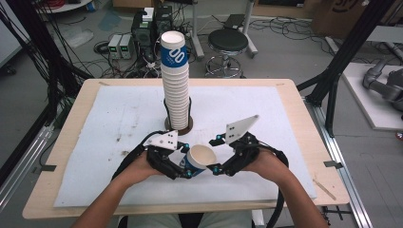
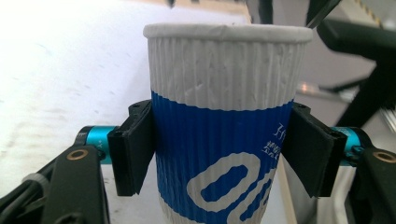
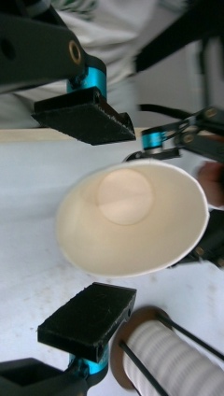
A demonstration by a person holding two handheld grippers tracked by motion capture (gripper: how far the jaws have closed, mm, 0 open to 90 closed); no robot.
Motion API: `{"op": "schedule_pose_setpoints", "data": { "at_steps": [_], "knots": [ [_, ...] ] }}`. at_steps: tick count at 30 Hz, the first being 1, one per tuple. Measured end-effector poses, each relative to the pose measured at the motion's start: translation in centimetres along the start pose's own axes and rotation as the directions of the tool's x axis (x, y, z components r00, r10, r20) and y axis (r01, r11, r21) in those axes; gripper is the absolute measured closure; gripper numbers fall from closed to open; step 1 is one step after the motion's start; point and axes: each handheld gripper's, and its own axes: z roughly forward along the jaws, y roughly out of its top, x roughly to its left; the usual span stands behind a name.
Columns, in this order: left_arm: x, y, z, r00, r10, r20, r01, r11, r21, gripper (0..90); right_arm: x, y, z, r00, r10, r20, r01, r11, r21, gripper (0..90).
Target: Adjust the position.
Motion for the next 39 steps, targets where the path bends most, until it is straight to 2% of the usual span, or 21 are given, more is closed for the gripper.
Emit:
{"op": "schedule_pose_setpoints", "data": {
  "at_steps": [3, 6, 7, 8, 9, 10, 11, 12, 17, 19, 21, 26, 27, 28, 31, 33, 37, 39],
  "knots": [
    [0.3, -0.6, -0.6, 0.9996, -0.018, -0.021, 0.016, 0.9973, -0.072, 29.6, -0.2, -0.9, -1.0, 0.9985, 0.051, 0.016, -0.049, 0.992, -0.113, 20.6],
    [0.3, -1.2, -1.0, 0.999, -0.026, -0.036, 0.021, 0.9915, -0.129, 29.6, -0.4, -2.0, -1.9, 0.9938, 0.087, 0.07, -0.073, 0.98, -0.184, 20.6],
    [0.3, -1.3, -1.2, 0.9986, -0.027, -0.045, 0.02, 0.9892, -0.145, 29.6, -0.6, -2.9, -2.4, 0.9875, 0.118, 0.104, -0.093, 0.971, -0.22, 20.6],
    [0.3, -1.5, -1.3, 0.9982, -0.024, -0.055, 0.015, 0.9868, -0.161, 29.6, -0.6, -2.9, -2.4, 0.9875, 0.118, 0.104, -0.093, 0.971, -0.22, 20.6],
    [0.3, -1.6, -1.5, 0.9977, -0.023, -0.064, 0.011, 0.9843, -0.176, 29.6, -0.8, -3.8, -2.7, 0.9802, 0.148, 0.132, -0.112, 0.962, -0.248, 20.6],
    [0.3, -1.8, -1.7, 0.997, -0.022, -0.075, 0.007, 0.9805, -0.196, 29.6, -0.8, -3.8, -2.7, 0.9802, 0.148, 0.132, -0.112, 0.962, -0.248, 20.6],
    [0.3, -1.9, -1.8, 0.9962, -0.019, -0.085, 0.001, 0.977, -0.213, 29.6, -0.6, -4.3, -2.8, 0.9766, 0.172, 0.129, -0.135, 0.958, -0.252, 20.6],
    [0.4, -2.0, -2.0, 0.9951, -0.018, -0.097, -0.004, 0.9738, -0.227, 29.6, -0.8, -4.8, -2.9, 0.9683, 0.179, 0.174, -0.129, 0.955, -0.267, 20.6],
    [0.6, -2.6, -2.7, 0.9891, -0.013, -0.147, -0.028, 0.9617, -0.273, 29.6, -0.8, -6.8, -3.2, 0.9423, 0.226, 0.247, -0.145, 0.94, -0.309, 20.5],
    [0.6, -2.8, -3.0, 0.9879, -0.012, -0.155, -0.034, 0.9558, -0.292, 29.6, -0.7, -7.5, -3.3, 0.931, 0.238, 0.277, -0.145, 0.937, -0.316, 20.6],
    [0.5, -2.9, -3.2, 0.985, -0.013, -0.172, -0.041, 0.952, -0.303, 29.6, -0.7, -8.2, -3.4, 0.9159, 0.245, 0.318, -0.139, 0.937, -0.321, 20.5],
    [0.5, -3.4, -3.7, 0.9795, -0.02, -0.2, -0.047, 0.944, -0.327, 29.4, -0.8, -9.9, -3.9, 0.8882, 0.291, 0.355, -0.164, 0.924, -0.346, 20.2],
    [0.6, -3.5, -3.8, 0.9784, -0.024, -0.205, -0.046, 0.9428, -0.33, 29.3, -0.9, -10.4, -4.0, 0.8762, 0.303, 0.375, -0.165, 0.919, -0.357, 20.3],
    [0.6, -3.5, -3.9, 0.9778, -0.028, -0.208, -0.044, 0.9411, -0.335, 29.3, -0.9, -10.4, -4.0, 0.8762, 0.303, 0.375, -0.165, 0.919, -0.357, 20.3],
    [0.7, -3.7, -4.2, 0.9756, -0.028, -0.218, -0.049, 0.938, -0.343, 29.2, -0.9, -10.8, -4.2, 0.8675, 0.323, 0.379, -0.18, 0.913, -0.365, 20.2],
    [0.7, -3.9, -4.5, 0.9739, -0.036, -0.224, -0.048, 0.9336, -0.355, 29.2, -1.0, -10.9, -4.2, 0.8645, 0.317, 0.39, -0.172, 0.916, -0.363, 20.2],
    [0.7, -4.2, -4.9, 0.9689, -0.051, -0.242, -0.044, 0.9276, -0.371, 29.0, -0.8, -11.0, -4.2, 0.8643, 0.315, 0.392, -0.173, 0.918, -0.356, 20.3],
    [0.6, -4.3, -5.1, 0.9686, -0.055, -0.242, -0.043, 0.9233, -0.382, 29.0, -0.7, -11.0, -4.3, 0.8656, 0.312, 0.392, -0.169, 0.918, -0.358, 20.3]
  ]
}}
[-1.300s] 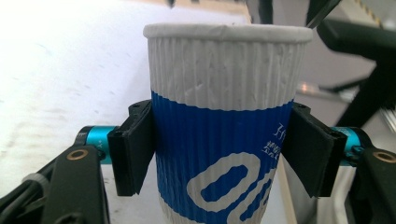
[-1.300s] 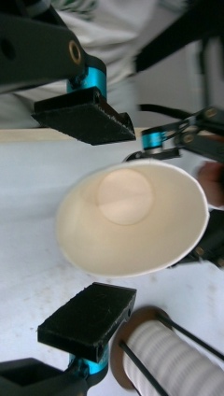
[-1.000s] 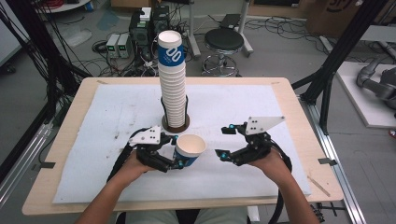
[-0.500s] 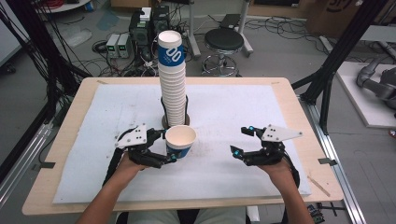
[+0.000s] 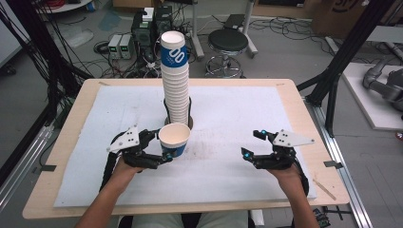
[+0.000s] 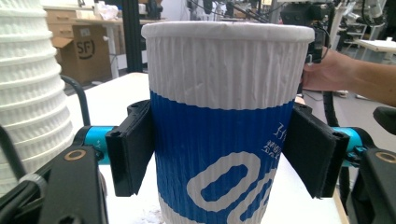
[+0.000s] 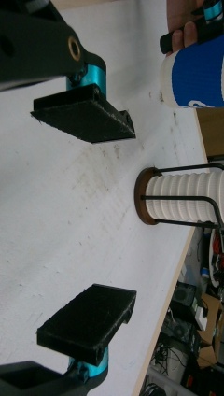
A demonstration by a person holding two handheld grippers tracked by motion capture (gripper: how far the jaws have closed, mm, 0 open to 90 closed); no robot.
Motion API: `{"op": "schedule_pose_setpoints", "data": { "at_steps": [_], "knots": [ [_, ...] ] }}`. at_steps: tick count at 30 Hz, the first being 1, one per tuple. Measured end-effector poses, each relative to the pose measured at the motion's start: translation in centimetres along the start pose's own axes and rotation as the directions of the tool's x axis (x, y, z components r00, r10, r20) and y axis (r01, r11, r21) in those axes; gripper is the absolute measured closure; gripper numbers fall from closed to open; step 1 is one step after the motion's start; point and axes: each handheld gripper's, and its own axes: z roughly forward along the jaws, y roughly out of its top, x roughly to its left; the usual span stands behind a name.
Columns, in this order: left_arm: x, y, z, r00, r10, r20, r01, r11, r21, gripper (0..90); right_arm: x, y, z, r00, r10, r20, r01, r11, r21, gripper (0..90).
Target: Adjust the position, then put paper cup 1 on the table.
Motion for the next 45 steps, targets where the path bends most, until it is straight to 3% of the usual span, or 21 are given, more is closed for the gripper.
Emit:
{"op": "schedule_pose_setpoints", "data": {
  "at_steps": [13, 23, 29, 38, 45],
  "knots": [
    [0.7, -0.4, -2.2, 0.9993, -0.015, -0.036, 0.014, 0.9996, -0.025, 28.4, -0.2, -0.2, -0.5, 0.9997, 0.013, 0.018, -0.013, 1.0, -0.008, 20.3],
    [2.6, -0.4, -5.1, 0.993, -0.022, -0.116, 0.016, 0.9986, -0.051, 28.2, -0.1, -0.8, -1.0, 0.9992, 0.028, 0.029, -0.028, 1.0, 0.0, 20.3],
    [4.0, -1.0, -7.1, 0.9803, -0.036, -0.194, 0.02, 0.9965, -0.081, 28.1, 0.0, -1.1, -1.1, 0.9992, 0.022, 0.032, -0.023, 1.0, 0.012, 20.3],
    [6.4, -2.0, -9.1, 0.9512, -0.067, -0.301, 0.045, 0.9959, -0.079, 28.0, -0.2, -1.1, -0.7, 0.9992, 0.022, 0.032, -0.023, 1.0, 0.015, 20.3],
    [7.5, -3.2, -10.1, 0.9269, -0.079, -0.367, 0.075, 0.9969, -0.023, 27.7, -0.2, -1.1, -0.5, 0.9994, 0.02, 0.029, -0.02, 0.999, 0.026, 20.3]
  ]
}}
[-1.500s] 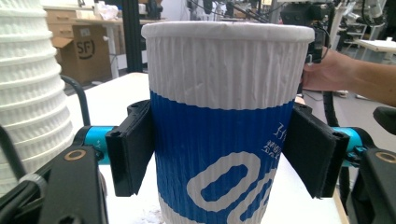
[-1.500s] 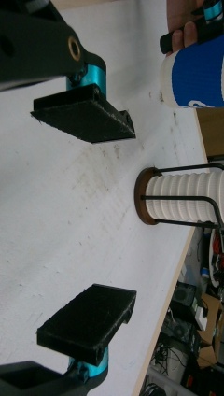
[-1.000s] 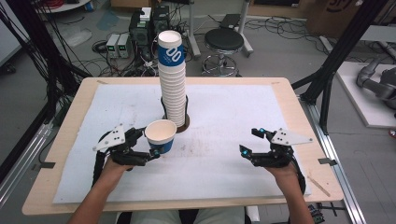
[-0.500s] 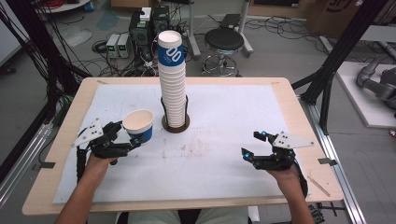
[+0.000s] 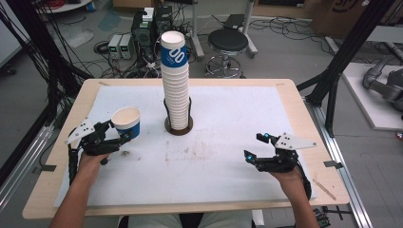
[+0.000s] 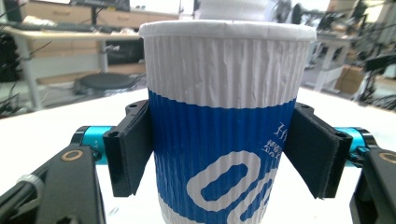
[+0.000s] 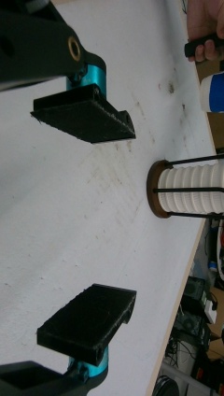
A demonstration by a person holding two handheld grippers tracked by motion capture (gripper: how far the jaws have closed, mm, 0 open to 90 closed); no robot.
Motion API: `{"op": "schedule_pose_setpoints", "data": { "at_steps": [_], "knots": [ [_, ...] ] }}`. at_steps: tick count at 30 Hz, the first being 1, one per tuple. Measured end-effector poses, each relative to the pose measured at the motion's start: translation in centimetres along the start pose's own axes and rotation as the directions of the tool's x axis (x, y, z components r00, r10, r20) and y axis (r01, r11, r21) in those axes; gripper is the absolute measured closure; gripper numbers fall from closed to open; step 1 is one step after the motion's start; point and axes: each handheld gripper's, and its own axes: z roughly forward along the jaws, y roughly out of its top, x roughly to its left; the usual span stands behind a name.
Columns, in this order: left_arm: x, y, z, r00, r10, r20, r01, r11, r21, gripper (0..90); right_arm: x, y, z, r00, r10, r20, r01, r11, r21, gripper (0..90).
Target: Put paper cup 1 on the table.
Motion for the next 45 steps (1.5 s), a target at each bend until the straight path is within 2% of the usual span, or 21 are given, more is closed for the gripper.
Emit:
{"op": "schedule_pose_setpoints", "data": {
  "at_steps": [2, 7, 13, 16, 20, 23, 29, 32, 35, 37, 40, 45],
  "knots": [
    [0.4, -0.4, 0.0, 0.9998, -0.011, -0.018, 0.012, 0.9997, 0.023, 27.6, 0.0, 0.0, 0.0, 1.0, 0.003, -0.001, -0.003, 1.0, -0.002, 20.3],
    [0.8, -0.9, 0.2, 0.9988, -0.004, -0.048, 0.009, 0.9956, 0.094, 27.4, 0.0, 0.0, -0.1, 1.0, -0.001, -0.001, 0.001, 1.0, 0.001, 20.3],
    [0.7, -1.5, 0.8, 0.9973, 0.02, -0.071, -0.007, 0.9834, 0.182, 27.1, 0.0, -0.1, -0.2, 1.0, 0.002, -0.003, -0.002, 1.0, 0.002, 20.3],
    [0.7, -1.6, 0.9, 0.9968, 0.013, -0.079, 0.003, 0.9792, 0.203, 26.9, -0.1, -0.1, -0.2, 1.0, 0.001, 0.0, -0.001, 1.0, -0.002, 20.3],
    [0.7, -1.7, 0.8, 0.9953, 0.034, -0.091, -0.011, 0.9691, 0.247, 26.7, -0.1, -0.1, -0.4, 1.0, 0.004, 0.002, -0.004, 1.0, -0.002, 20.3],
    [0.6, -1.9, 0.4, 0.9941, 0.026, -0.106, 0.0, 0.9712, 0.238, 26.3, -0.1, -0.2, -0.5, 1.0, 0.007, 0.002, -0.007, 1.0, -0.002, 20.3],
    [0.2, -1.7, -0.4, 0.9915, 0.012, -0.129, 0.024, 0.9609, 0.276, 24.2, -0.1, -0.2, -0.5, 1.0, 0.006, 0.002, -0.006, 1.0, 0.004, 20.3],
    [0.0, -1.9, -0.5, 0.9914, -0.009, -0.131, 0.046, 0.957, 0.286, 22.7, -0.1, -0.2, -0.6, 1.0, -0.001, 0.001, 0.001, 1.0, 0.001, 20.3],
    [-0.2, -1.8, -0.6, 0.9899, -0.024, -0.14, 0.063, 0.956, 0.286, 17.6, -0.2, -0.1, -0.5, 1.0, 0.0, -0.003, 0.0, 1.0, -0.002, 20.3],
    [-0.3, -1.7, -0.8, 0.9883, -0.039, -0.148, 0.08, 0.9558, 0.283, 16.9, -0.2, -0.1, -0.5, 1.0, -0.003, -0.003, 0.003, 1.0, -0.001, 20.3],
    [-0.6, -1.7, -1.2, 0.9873, -0.043, -0.153, 0.087, 0.9515, 0.295, 16.7, -0.1, -0.2, -0.5, 1.0, 0.008, -0.004, -0.008, 1.0, 0.006, 20.3],
    [-1.0, -1.4, -2.3, 0.9873, -0.044, -0.152, 0.088, 0.953, 0.29, 16.7, -0.2, -0.2, -0.6, 1.0, -0.001, 0.0, 0.001, 1.0, 0.004, 20.3]
  ]
}}
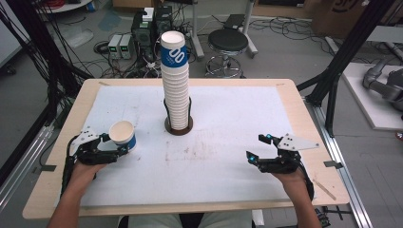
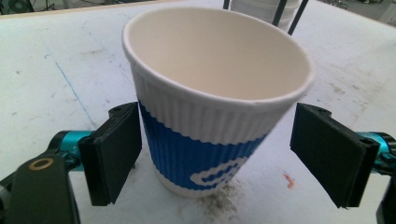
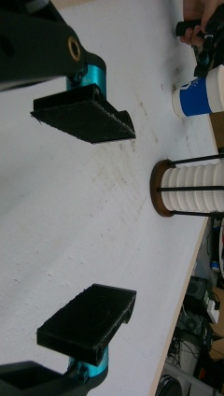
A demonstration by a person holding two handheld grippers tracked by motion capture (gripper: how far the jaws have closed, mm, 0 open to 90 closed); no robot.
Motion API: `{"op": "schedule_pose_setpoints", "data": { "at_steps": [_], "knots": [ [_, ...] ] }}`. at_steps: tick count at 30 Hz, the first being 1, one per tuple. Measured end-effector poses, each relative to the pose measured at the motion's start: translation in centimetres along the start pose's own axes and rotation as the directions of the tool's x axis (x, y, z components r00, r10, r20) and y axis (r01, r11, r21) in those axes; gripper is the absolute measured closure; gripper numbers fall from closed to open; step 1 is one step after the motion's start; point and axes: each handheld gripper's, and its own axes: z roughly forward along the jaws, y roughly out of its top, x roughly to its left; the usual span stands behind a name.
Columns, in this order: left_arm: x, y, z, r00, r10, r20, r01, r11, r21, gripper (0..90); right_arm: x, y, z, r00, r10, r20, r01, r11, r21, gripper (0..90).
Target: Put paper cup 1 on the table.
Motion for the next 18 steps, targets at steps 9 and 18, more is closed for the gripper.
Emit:
{"op": "schedule_pose_setpoints", "data": {
  "at_steps": [9, 18],
  "knots": [
    [-0.7, 0.4, -3.1, 0.9992, -0.004, 0.039, 0.008, 0.9944, -0.106, 16.6, 0.0, 0.0, -0.2, 0.9999, 0.007, 0.008, -0.007, 1.0, -0.007, 20.3],
    [-2.2, 2.4, -3.5, 0.9966, -0.006, 0.083, 0.026, 0.9684, -0.248, 16.6, -0.2, -0.1, -0.2, 0.9995, 0.026, 0.016, -0.025, 1.0, -0.014, 20.3]
  ]
}}
